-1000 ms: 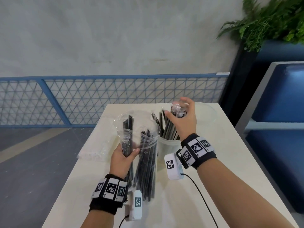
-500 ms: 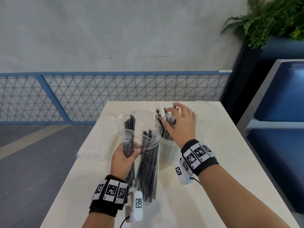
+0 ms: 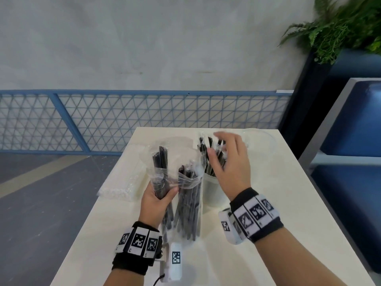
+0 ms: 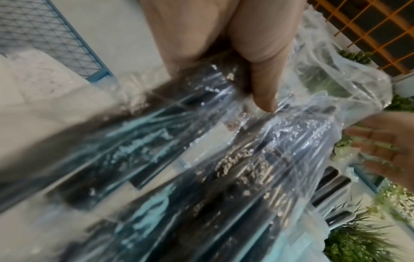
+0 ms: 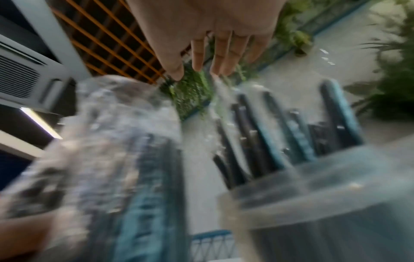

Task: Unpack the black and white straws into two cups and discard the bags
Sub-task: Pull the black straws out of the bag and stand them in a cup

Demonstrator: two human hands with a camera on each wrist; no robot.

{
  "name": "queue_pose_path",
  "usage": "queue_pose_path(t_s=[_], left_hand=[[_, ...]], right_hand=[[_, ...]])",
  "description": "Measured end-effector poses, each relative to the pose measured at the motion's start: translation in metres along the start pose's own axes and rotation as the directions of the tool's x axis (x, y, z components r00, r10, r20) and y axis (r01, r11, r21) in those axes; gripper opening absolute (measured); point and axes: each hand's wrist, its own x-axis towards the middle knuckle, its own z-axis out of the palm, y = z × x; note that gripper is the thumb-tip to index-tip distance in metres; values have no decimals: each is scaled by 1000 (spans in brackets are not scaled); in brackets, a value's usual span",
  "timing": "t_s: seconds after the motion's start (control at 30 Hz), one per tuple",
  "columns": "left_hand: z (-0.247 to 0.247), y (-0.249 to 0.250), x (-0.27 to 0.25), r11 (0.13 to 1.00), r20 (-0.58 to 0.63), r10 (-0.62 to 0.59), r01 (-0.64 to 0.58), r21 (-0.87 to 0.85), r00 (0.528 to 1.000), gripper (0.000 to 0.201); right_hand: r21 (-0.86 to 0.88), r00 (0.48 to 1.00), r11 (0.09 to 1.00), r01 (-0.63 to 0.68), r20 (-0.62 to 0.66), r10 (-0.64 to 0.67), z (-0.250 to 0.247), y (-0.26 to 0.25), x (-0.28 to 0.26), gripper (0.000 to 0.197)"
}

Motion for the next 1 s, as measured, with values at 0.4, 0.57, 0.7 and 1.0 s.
queue_pose_path(t_s=[0.4, 0.57, 0.7, 1.0], left_hand=[[-5, 2, -11, 992, 103, -80, 69, 105, 991, 84], [4, 4, -14, 991, 64, 2, -11, 132, 998, 78], [5, 2, -11, 987, 74, -1, -11, 162, 997, 67], [3, 2, -15, 993, 103, -37, 25, 117, 994, 49]], right_hand=[[310, 785, 805, -505, 553, 279, 17, -21, -44, 42], [196, 928, 941, -277, 309, 209, 16, -26, -48, 57], [165, 972, 983, 82, 205, -115, 11, -38, -47, 30], [42, 833, 976, -216, 530, 161, 14, -24, -39, 40]])
